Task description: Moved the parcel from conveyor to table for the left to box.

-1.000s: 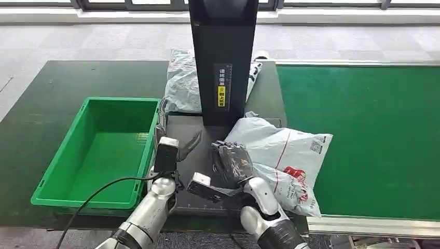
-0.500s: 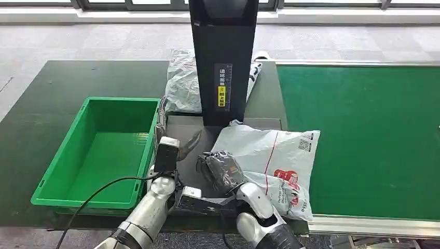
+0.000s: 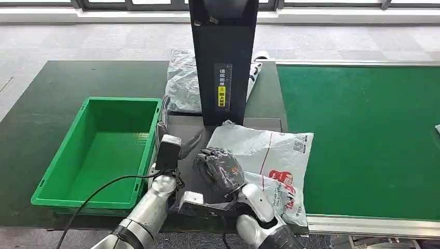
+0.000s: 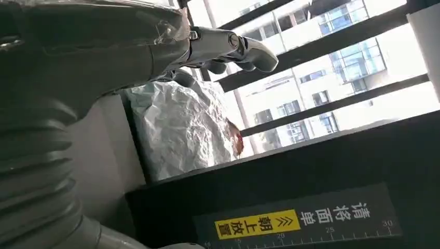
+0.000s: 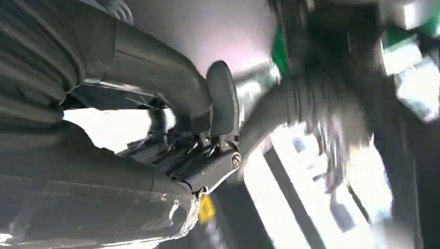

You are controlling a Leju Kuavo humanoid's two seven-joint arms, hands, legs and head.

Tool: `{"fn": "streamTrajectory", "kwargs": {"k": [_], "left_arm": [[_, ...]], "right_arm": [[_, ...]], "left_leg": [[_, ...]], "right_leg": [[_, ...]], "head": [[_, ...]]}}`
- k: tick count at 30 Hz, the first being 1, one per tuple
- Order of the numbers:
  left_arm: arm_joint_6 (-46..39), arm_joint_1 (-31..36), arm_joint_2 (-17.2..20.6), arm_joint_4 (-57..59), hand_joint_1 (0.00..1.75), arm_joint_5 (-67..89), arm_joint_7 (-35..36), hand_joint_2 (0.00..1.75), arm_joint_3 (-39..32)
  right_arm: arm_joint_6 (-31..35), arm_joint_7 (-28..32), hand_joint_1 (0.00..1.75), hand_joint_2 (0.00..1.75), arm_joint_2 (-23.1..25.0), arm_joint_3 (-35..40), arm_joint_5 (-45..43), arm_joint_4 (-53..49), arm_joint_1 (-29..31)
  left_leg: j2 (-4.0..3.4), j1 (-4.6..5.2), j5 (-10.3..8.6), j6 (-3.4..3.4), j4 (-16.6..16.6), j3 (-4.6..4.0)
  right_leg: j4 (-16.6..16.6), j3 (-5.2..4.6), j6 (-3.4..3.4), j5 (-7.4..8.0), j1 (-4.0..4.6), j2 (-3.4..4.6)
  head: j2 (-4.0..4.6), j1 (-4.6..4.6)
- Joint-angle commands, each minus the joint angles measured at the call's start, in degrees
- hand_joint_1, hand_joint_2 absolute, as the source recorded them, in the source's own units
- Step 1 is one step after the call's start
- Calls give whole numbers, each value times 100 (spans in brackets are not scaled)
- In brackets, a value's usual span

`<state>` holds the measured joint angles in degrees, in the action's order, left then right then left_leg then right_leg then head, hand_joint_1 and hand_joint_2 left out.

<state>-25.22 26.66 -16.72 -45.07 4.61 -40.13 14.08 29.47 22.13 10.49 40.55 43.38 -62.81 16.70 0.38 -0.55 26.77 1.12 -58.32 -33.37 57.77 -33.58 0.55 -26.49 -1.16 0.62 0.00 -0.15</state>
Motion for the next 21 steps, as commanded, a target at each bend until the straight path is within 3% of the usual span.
{"fn": "streamTrajectory", "kwargs": {"k": [1, 15, 17, 21], "left_arm": [[102, 348, 150, 642, 0, -68, 13, 175, -23], [127, 382, 155, 690, 0, -43, 13, 175, 19], [231, 501, 157, 870, 0, 12, 13, 175, 94], [579, 823, 136, 1368, 0, 277, 13, 175, 316]], "right_arm": [[767, 370, 0, 175, -257, -1177, -1070, -201, -13], [842, 385, 0, 175, -193, -1284, -1136, -121, 13], [979, 540, 0, 175, -137, -1586, -1466, 6, 153], [641, 863, 0, 175, -57, -2171, -2298, 423, 478]], "left_leg": [[12, 0, -10, -4, 8, 3], [3, 1, -5, -3, 4, 2], [3, 0, -4, -2, 1, 1], [9, 2, -9, -3, -2, -7]], "right_leg": [[-8, 9, -5, 5, 2, -19], [-4, 5, -4, 6, 1, -9], [-2, 4, -3, 6, 1, -8], [2, -2, -3, 8, -1, -14]], "head": [[2, 0], [0, 0], [2, 0], [2, 0]]}}
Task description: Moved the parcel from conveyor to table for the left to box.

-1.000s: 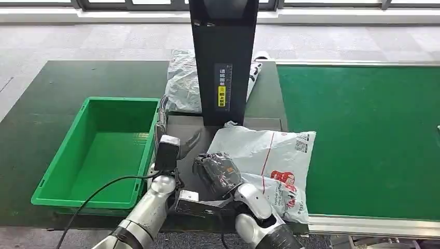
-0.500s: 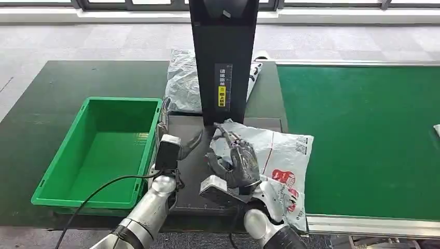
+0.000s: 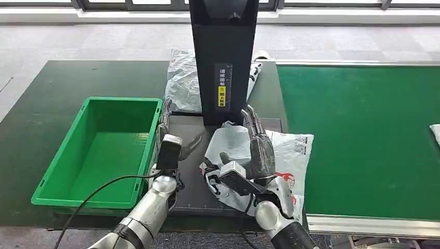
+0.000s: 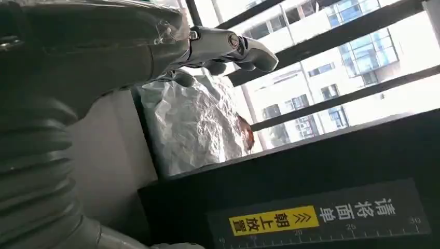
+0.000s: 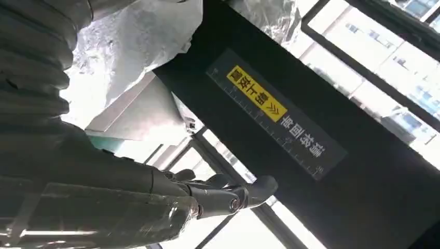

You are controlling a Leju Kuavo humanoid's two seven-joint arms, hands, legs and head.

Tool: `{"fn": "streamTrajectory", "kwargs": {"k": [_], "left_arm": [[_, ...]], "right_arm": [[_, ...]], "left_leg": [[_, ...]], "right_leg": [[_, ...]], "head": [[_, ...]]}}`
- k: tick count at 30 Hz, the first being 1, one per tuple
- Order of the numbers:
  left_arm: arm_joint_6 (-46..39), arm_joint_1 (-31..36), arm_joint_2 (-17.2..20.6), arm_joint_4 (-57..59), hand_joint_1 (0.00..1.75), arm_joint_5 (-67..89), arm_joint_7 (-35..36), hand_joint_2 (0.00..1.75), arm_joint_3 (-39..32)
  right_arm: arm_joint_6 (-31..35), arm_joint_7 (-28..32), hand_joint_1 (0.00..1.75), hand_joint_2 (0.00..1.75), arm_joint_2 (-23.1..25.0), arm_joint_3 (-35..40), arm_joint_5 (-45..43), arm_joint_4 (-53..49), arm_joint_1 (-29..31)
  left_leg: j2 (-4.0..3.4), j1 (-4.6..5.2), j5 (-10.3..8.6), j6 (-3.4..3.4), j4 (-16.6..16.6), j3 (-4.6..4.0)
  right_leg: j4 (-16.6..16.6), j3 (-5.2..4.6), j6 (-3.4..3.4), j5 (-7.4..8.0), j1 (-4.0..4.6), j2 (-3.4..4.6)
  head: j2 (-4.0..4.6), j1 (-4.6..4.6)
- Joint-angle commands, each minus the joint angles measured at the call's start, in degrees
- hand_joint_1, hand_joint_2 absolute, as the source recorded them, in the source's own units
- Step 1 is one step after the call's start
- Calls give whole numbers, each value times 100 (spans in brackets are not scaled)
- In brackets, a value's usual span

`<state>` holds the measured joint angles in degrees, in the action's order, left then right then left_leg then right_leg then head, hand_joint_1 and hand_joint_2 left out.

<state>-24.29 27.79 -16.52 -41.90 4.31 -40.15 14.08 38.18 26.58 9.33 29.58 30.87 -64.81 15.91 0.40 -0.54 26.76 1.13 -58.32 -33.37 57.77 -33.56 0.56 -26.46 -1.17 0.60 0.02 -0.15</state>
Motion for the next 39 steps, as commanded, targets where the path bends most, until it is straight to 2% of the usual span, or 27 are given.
{"fn": "streamTrajectory", "kwargs": {"k": [1, 3, 4, 7, 11, 14, 20, 24, 25, 26, 29, 33, 39], "left_arm": [[528, 771, 110, 1150, 0, 473, 15, 175, 430], [796, 862, 81, 1313, 0, 605, 15, 175, 561], [847, 944, 52, 1474, 0, 767, 15, 175, 662], [1519, 1097, 77, 1767, 0, 1238, 130, 175, 1076], [2335, 1055, 181, 1893, 0, 2001, 15, 175, 1698], [2347, 1030, 172, 1892, 0, 2028, 15, 175, 1699], [2748, 952, 195, 2054, 0, 2930, 137, 175, 2488], [2574, 1011, 326, 2203, 3, 3476, 732, 175, 2805], [2496, 1021, 369, 2233, 154, 3590, 926, 175, 2835], [2437, 1026, 403, 2256, 175, 3697, 1093, 175, 2865], [2154, 1037, 431, 2286, 175, 4033, 1579, 175, 2861], [2166, 1044, 431, 2283, 175, 4045, 1582, 175, 2845], [835, 1123, 375, 1963, 175, 4258, 2269, 175, 2160]], "right_arm": [[-559, 418, 0, 175, 100, -1228, -1308, 817, 678], [-747, 475, 0, 175, 146, -1441, -1516, 1051, 801], [-1043, 547, 0, 175, 171, -1639, -1786, 1145, 835], [-1073, 654, 0, 175, 149, -1999, -1810, 1061, 794], [-1178, 496, 0, 175, 56, -2358, -1608, 590, 603], [-1201, 476, 0, 175, 50, -2386, -1580, 532, 575], [-1264, 407, 0, 175, -56, -2719, -1493, 199, 396], [-1432, 514, 0, 175, -114, -2775, -1492, 503, 525], [-1434, 553, 0, 175, -96, -2770, -1498, 579, 562], [-1428, 592, 0, 175, -76, -2764, -1503, 585, 549], [-1389, 598, 0, 175, -23, -2752, -1488, 389, 366], [-1384, 598, 0, 175, -17, -2745, -1484, 355, 328], [-1345, 477, 0, 175, 5, -2741, -1441, -556, -341]], "left_leg": [[6, -1, -12, -6, 1, -5], [2, 1, -16, -4, 3, -3], [2, 1, -12, -2, 1, -3], [15, -1, -19, -6, 3, -2], [16, 1, -14, -6, 1, 0], [8, 2, -12, -6, 1, 2], [13, 0, -18, -5, 8, 4], [5, 1, -14, -7, 6, 5], [-1, 0, -17, -8, 10, 7], [-5, 1, -13, -6, 4, 4], [-6, -1, -14, -4, 7, 6], [-1, -2, -12, -2, 1, 1], [7, -1, -18, -1, 6, 3]], "right_leg": [[-3, 0, -5, 10, 3, -15], [-4, -1, -4, 15, 0, -12], [-1, 0, -1, 11, -3, -9], [-6, 5, -2, 16, 0, -23], [-4, 7, -1, 13, -2, -22], [-4, 6, 0, 12, -3, -14], [-9, 8, -5, 16, 1, -23], [-11, 8, 0, 17, 1, -12], [-15, 8, -2, 22, 2, -10], [-7, 3, -1, 18, 0, -4], [-9, 4, -4, 19, 2, -4], [-5, 3, -1, 15, 3, -6], [-8, 8, -3, 15, 3, -17]], "head": [[-2, 0], [0, 0], [0, 0], [0, 0], [-2, 0], [-2, 0], [-2, 0], [0, 0], [0, 0], [-2, 0], [0, 0], [-2, 0], [-2, 0]]}}
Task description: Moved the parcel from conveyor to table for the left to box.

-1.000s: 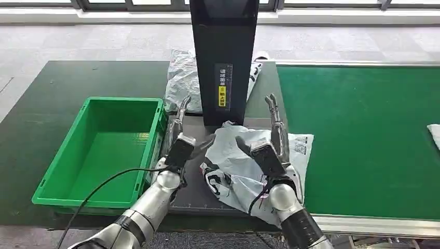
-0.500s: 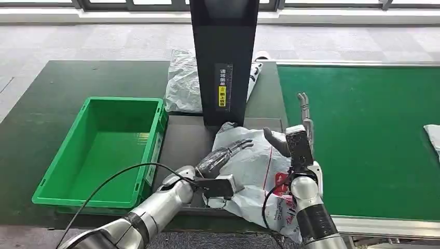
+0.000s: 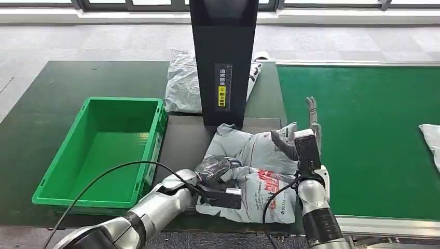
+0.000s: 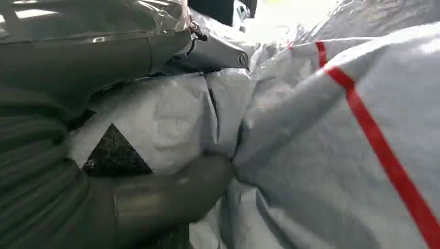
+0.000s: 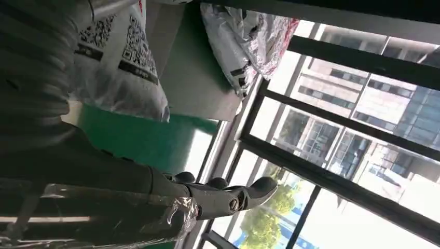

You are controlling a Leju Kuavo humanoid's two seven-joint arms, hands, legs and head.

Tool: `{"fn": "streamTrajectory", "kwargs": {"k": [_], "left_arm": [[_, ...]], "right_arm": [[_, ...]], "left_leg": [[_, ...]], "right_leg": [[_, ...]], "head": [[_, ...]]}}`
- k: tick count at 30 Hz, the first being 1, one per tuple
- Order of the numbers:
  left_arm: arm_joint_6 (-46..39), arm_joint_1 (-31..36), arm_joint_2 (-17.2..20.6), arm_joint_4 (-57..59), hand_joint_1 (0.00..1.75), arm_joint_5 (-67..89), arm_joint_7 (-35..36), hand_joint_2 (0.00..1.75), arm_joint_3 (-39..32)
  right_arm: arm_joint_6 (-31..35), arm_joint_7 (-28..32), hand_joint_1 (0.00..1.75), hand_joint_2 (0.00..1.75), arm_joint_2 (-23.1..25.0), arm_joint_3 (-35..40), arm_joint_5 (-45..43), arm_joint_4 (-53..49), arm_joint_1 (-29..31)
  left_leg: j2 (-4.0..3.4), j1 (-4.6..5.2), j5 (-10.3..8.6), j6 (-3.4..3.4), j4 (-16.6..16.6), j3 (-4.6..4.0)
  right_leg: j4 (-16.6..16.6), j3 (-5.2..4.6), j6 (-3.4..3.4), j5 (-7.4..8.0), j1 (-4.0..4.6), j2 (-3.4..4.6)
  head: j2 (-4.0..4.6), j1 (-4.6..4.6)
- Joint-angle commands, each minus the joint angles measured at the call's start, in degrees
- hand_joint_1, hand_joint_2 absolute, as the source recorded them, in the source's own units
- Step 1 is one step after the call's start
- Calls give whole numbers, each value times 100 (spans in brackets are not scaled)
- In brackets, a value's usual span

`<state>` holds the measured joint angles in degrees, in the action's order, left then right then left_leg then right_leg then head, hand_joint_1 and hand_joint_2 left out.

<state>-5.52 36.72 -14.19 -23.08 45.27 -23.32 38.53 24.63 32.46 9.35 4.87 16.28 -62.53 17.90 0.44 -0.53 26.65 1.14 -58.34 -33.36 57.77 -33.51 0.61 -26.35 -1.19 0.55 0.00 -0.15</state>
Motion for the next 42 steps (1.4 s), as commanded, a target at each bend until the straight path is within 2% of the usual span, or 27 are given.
{"fn": "streamTrajectory", "kwargs": {"k": [1, 3, 7, 9, 10, 12, 14, 16, 17, 18, 21, 22, 24, 25, 26, 29, 31, 32, 33, 36, 37, 40, 41, 42], "left_arm": [[-1291, 271, 139, -2, 175, 211, 702, 175, -366], [-1750, 296, 122, -140, 175, 254, 854, 175, -624], [-3311, 434, 266, -527, 175, 624, 1325, 175, -1011], [-3448, 274, 430, -1542, 175, 1702, 1785, 175, -1635], [-3448, 171, 377, -2105, 175, 2411, 1781, 175, -2286], [-3448, 202, 353, -2324, 175, 2807, 1754, 175, -2624], [-3448, 79, 343, -3054, 175, 3912, 2097, 175, -3053], [-3448, 102, 519, -3330, 175, 4357, 2514, 175, -3055], [-3448, 163, 961, -3458, 175, 4473, 3257, 175, -2644], [-3448, 194, 1081, -3450, 175, 4470, 3408, 175, -2566], [-3448, 194, 1081, -3450, 175, 4470, 3408, 175, -2566], [-3448, 180, 1234, -3522, 175, 4473, 3570, 175, -2494], [-3448, 323, 1808, -3384, 175, 4473, 4669, 175, -1814], [-3448, 296, 1952, -3316, 175, 4473, 4762, 175, -1995], [-3448, 289, 2040, -3243, 175, 4473, 4802, 175, -2104], [-3448, 84, 2258, -3090, 175, 4445, 4386, 175, -3281], [-3448, 43, 2286, -3099, 175, 4424, 4244, 175, -3472], [-3448, 8, 2343, -2923, 175, 4456, 4160, 175, -3822], [-3448, 42, 2401, -2758, 175, 4473, 4194, 175, -3894], [-3448, 148, 2497, -2145, 175, 4189, 3947, 175, -4254], [-3448, 190, 2510, -1962, 175, 4244, 3965, 175, -4310], [-3448, 161, 2508, -1566, 175, 4351, 3993, 175, -4685], [-3448, 338, 2450, -947, 175, 4169, 3723, 175, -5030], [-3448, 415, 2502, -766, 175, 4138, 3777, 175, -4902]], "right_arm": [[0, -125, 0, 175, 9, -245, 15, -868, -615], [-35, -193, 0, 175, -3, -148, 0, -906, -685], [38, -134, 0, 175, 50, 113, -23, -732, -752], [120, -116, 0, 175, 83, 205, -55, -644, -747], [165, -97, 0, 175, 106, 254, -74, -576, -727], [205, -81, 0, 175, 138, 283, -82, -534, -707], [278, -72, 0, 175, 127, 323, -74, -569, -738], [310, -94, 0, 175, 76, 358, -65, -703, -865], [341, -130, 0, 175, 28, 372, -56, -822, -990], [339, -133, 0, 175, 2, 376, -55, -860, -1043], [339, -133, 0, 175, 2, 376, -55, -860, -1043], [345, -136, 0, 175, -12, 368, -57, -893, -1074], [371, -174, 0, 175, -57, 361, -63, -1029, -1208], [373, -185, 0, 175, -101, 366, -54, -1116, -1310], [368, -192, 0, 175, -131, 369, -55, -1149, -1357], [326, -198, 0, 175, -217, 382, -72, -1183, -1486], [319, -198, 0, 175, -214, 388, -73, -1185, -1488], [304, -199, 0, 175, -211, 418, -70, -1180, -1471], [288, -199, 0, 175, -217, 440, -72, -1172, -1462], [323, -171, 0, 175, -237, 494, -135, -1161, -1461], [324, -174, 0, 175, -254, 513, -136, -1147, -1458], [292, -166, 0, 175, -352, 592, -169, -1111, -1504], [290, -154, 0, 175, -386, 614, -197, -1087, -1500], [334, -83, 0, 175, -370, 575, -199, -1056, -1472]], "left_leg": [[6, -4, -8, -3, 9, 1], [5, -4, -5, -1, 0, -7], [-5, -6, -4, -1, -1, -8], [-14, -7, -5, -1, 1, -6], [-18, -5, -6, 0, 0, -10], [-19, -5, -5, 1, -4, -16], [-18, -7, -4, 2, -5, -17], [-21, -7, -2, 2, -3, -12], [-27, -7, -3, 2, 1, -8], [-27, -6, -2, 4, 1, -8], [-24, -6, -5, 3, 7, -2], [-27, -5, -3, 4, 7, 0], [-9, -5, -5, 3, 4, -9], [-2, -7, -8, 2, 7, -6], [2, -3, -7, 5, 8, -7], [-33, -9, -5, 5, 17, 9], [-36, -10, -4, 8, 13, 4], [-43, -11, -6, 8, 18, 7], [-25, -9, -4, 6, 9, -3], [-40, -11, -10, 4, 24, 9], [-19, -10, -6, 5, 10, -2], [-31, -11, -8, 4, 16, 6], [-27, -12, -10, 4, 19, 6], [-24, -11, -8, 4, 15, 2]], "right_leg": [[-9, 3, -10, 5, 6, -15], [-1, -4, -7, 3, 5, -13], [-1, -8, -8, 6, 8, -3], [-2, -10, -11, 10, 9, 3], [3, -17, -12, 10, 7, 8], [7, -23, -11, 10, 7, 9], [6, -21, -10, 9, 9, 9], [4, -17, -9, 9, 9, 14], [2, -16, -12, 11, 10, 17], [4, -17, -10, 9, 8, 19], [1, -12, -13, 9, 9, 14], [3, -14, -12, 7, 7, 18], [4, -16, -9, 6, 8, 3], [0, -10, -13, 6, 11, -4], [2, -9, -13, 3, 7, -6], [-5, -4, -17, 8, 8, 28], [-1, -11, -17, 7, 9, 32], [-4, -11, -20, 9, 12, 32], [1, -13, -13, 3, 12, 21], [-12, -7, -19, 13, 16, 29], [1, -11, -11, 3, 13, 15], [-2, -9, -14, 4, 12, 21], [-6, -6, -16, 5, 13, 20], [-2, -10, -14, 3, 12, 20]], "head": [[2, 0], [2, 0], [0, 0], [2, 0], [0, 0], [0, 0], [0, 0], [0, 0], [0, 0], [0, 0], [0, 0], [0, 0], [0, 0], [2, 0], [0, 0], [0, 2], [0, 0], [0, 0], [2, 0], [2, 0], [0, 2], [2, 0], [2, 0], [0, 0]]}}
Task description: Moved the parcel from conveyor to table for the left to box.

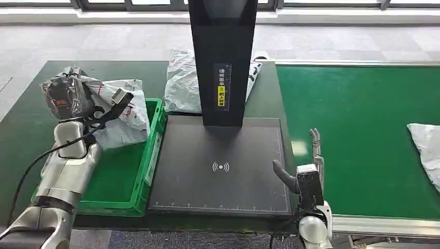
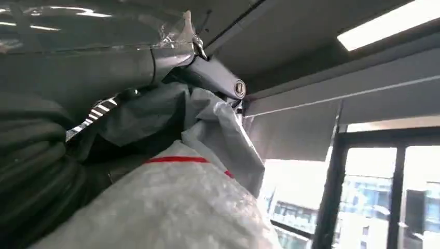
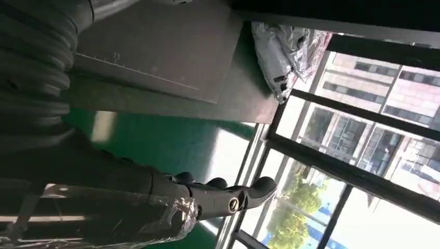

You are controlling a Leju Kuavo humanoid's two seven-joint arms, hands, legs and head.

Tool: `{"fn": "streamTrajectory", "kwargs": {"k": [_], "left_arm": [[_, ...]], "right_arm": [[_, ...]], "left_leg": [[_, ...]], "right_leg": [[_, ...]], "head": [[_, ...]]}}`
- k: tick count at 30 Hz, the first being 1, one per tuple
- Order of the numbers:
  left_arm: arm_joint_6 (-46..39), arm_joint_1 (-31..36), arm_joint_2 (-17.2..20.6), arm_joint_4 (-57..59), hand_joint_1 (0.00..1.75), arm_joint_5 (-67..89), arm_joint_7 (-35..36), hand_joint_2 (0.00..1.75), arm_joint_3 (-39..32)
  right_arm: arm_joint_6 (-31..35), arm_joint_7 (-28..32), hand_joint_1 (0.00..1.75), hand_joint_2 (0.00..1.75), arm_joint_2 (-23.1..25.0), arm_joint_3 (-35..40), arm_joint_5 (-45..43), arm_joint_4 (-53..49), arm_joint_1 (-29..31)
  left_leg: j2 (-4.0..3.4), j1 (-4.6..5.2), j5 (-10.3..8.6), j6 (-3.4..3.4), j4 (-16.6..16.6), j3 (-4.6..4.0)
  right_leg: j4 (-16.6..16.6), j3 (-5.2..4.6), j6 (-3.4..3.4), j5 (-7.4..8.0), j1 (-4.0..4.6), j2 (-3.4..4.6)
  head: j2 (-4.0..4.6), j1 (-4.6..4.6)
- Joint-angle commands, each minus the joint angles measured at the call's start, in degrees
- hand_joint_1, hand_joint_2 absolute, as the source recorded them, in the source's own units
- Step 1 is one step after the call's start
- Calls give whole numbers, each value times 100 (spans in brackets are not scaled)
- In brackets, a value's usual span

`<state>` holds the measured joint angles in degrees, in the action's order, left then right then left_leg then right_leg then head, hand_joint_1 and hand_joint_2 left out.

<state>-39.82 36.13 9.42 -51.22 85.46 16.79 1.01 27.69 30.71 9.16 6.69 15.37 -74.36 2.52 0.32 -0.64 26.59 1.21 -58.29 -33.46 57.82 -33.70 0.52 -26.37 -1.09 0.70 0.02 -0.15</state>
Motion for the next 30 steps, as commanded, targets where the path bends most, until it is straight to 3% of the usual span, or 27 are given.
{"fn": "streamTrajectory", "kwargs": {"k": [1, 3, 4, 5, 9, 11, 12, 13, 14, 15, 16, 20, 22, 26, 30], "left_arm": [[-18, 475, 141, 2048, 175, 119, -233, 175, -1150], [-18, 625, 168, 2499, 175, 309, 12, 175, -1185], [-18, 665, 158, 2609, 9, 220, -5, 175, -1256], [119, 808, 211, 3044, 0, -3, -262, 175, -1366], [508, 963, 110, 3236, 0, -422, -796, 175, -1584], [2014, 1130, -40, 3328, 0, -1081, -2019, 175, -1811], [2089, 1134, -50, 3281, 0, -1090, -2032, 175, -1796], [3110, 1156, -5, 3119, 0, -1543, -2821, 175, -1822], [3187, 1154, 25, 3049, 0, -1585, -2816, 175, -1787], [3918, 1185, 139, 3034, 0, -1759, -3690, 175, -1621], [4162, 1083, 271, 2775, 0, -1869, -3953, 175, -1438], [4334, 963, 389, 2534, 0, -2169, -4040, 175, -1114], [5105, 905, 716, 2312, 0, -2714, -4760, 175, -903], [5940, 513, 1204, 1271, 0, -4211, -4951, 175, -682], [6256, 393, 1216, 1082, 0, -5121, -5122, 175, -825]], "right_arm": [[28, 92, 0, 175, -351, 393, -107, 126, 65], [-13, 107, 0, 175, -390, 426, -155, 110, 68], [-19, 98, 0, 175, -392, 431, -158, 114, 75], [-39, 60, 0, 175, -409, 442, -163, 100, 87], [-51, 4, 0, 175, -435, 438, -140, -3, 31], [-63, -25, 0, 175, -500, 396, -109, -154, -98], [-61, -22, 0, 175, -510, 382, -112, -172, -120], [-131, -43, 0, 175, -554, 334, -80, -210, -193], [-146, -40, 0, 175, -557, 311, -76, -205, -205], [-183, -38, 0, 175, -613, 333, -49, -198, -216], [-232, -38, 0, 175, -627, 297, -38, -191, -226], [-295, -17, 0, 175, -607, 228, -19, -181, -223], [-357, -7, 0, 175, -683, 264, -9, -127, -194], [-486, 3, 0, 175, -686, 239, -39, -89, -133], [-585, -43, 0, 175, -603, 246, 63, -147, -132]], "left_leg": [[-5, -2, -8, -5, 15, 16], [-2, -3, -4, -4, 6, 7], [1, -2, -6, -6, 10, 9], [0, -3, -4, -3, 3, 4], [5, -2, -8, -4, 6, 3], [20, -3, -8, -4, 1, -6], [22, -2, -5, -3, -4, -6], [28, -3, -8, -4, -1, -5], [21, -2, -5, -3, -3, -4], [26, -3, -8, -5, -1, -5], [19, -7, -4, -4, -6, -8], [8, -2, -3, -3, -3, -5], [-3, -6, -1, -2, -3, -3], [-19, -9, -3, -1, 3, 1], [-27, -12, -4, -2, 12, 9]], "right_leg": [[-14, 14, -8, 9, 5, -4], [-8, 8, -5, 5, 6, -5], [-10, 11, -6, 6, 5, -9], [-5, 5, -5, 4, 5, -6], [-6, 7, -7, 6, 5, -14], [-3, 2, -7, 4, 7, -28], [-1, 1, -5, 1, 5, -27], [-4, 4, -7, 3, 8, -35], [-1, 3, -5, 2, 5, -26], [-4, 4, -7, 4, 7, -34], [-4, 1, -6, 4, 11, -25], [-1, -1, -9, 6, 6, -13], [-3, -3, -11, 8, 10, -5], [-7, -5, -16, 13, 14, 13], [-10, -3, -17, 14, 18, 22]], "head": [[-2, 0], [-2, 2], [-2, 0], [-2, 0], [-2, 0], [-2, 0], [0, 0], [-2, 0], [0, 0], [-2, -2], [0, 0], [-2, 0], [-2, 2], [-2, 0], [0, 0]]}}
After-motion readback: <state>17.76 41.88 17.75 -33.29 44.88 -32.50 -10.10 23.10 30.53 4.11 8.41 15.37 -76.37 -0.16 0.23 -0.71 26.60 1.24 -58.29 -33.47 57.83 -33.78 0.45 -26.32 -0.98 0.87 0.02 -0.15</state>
